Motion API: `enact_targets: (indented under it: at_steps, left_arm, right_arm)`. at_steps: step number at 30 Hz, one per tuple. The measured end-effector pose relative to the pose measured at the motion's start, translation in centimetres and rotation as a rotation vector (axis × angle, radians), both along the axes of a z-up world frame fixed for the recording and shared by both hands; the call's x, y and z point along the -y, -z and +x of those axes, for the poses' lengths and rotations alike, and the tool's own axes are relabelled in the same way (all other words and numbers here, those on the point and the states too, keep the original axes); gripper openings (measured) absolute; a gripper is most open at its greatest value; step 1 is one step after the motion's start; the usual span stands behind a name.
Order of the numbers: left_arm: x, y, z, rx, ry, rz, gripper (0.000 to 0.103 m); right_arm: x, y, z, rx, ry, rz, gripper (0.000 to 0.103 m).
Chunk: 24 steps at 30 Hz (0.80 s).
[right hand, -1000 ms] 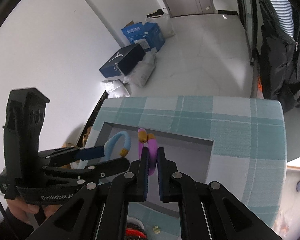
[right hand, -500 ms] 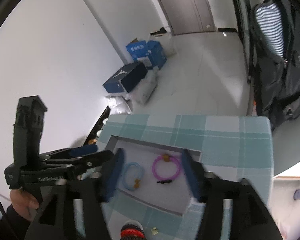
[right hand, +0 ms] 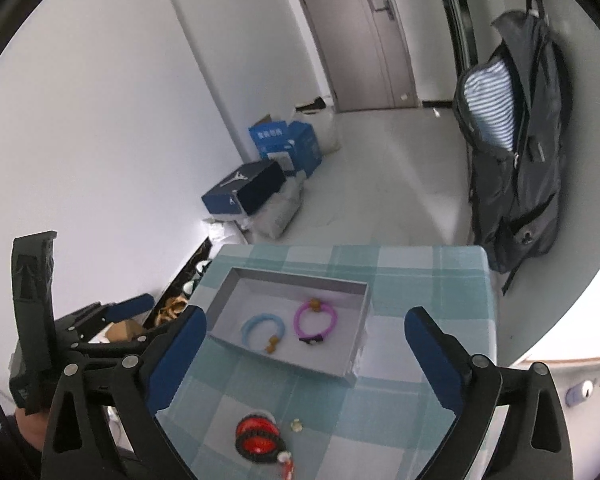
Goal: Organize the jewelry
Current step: 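Withdraw both tools from the box back toward the jewelry pile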
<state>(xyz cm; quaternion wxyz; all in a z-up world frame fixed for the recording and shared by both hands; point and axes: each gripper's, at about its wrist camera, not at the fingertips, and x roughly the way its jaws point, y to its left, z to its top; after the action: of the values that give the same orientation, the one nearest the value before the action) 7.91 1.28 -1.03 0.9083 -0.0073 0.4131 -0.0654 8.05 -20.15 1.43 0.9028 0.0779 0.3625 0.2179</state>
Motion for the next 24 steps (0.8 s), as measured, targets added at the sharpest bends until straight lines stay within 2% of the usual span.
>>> enact_targets:
  at_steps: [2,7,13,15,17,24]
  left_arm:
    - [0.1,-0.2,-1.1,0.026,-0.015,0.022,0.087]
    - [-0.6,0.3,-4.0,0.028,-0.075,-0.016,0.087]
    - [-0.4,0.1,-7.2,0.046,-0.087,-0.019,0.088]
    - [-0.7,0.3,-8.0,0.034,-0.096,-0.049,0.089]
    - [-1.0,0.9,-8.5,0.014,-0.096,-0.081,0.096]
    - [-1.7,2.7,-9.1,-0.031,-0.089,-0.084,0.096]
  right_arm:
    - [0.4,-0.1,-1.4,0.01,0.003,0.007,0.101]
    - [0.5,0.4,-4.8,0.022,0.018,-0.012,0.103]
    - [0.0,1.5,-7.9,0.028,-0.004,-0.063,0.103]
    - [-0.3,2.2,-8.7,0.017,-0.005,-0.095,0.103]
    - [-0.6,3.0,-9.3,0.005,0.002,-0.123,0.103]
    - [-2.1,6.6,-10.4,-0.084,-0.068,-0.157,0.103]
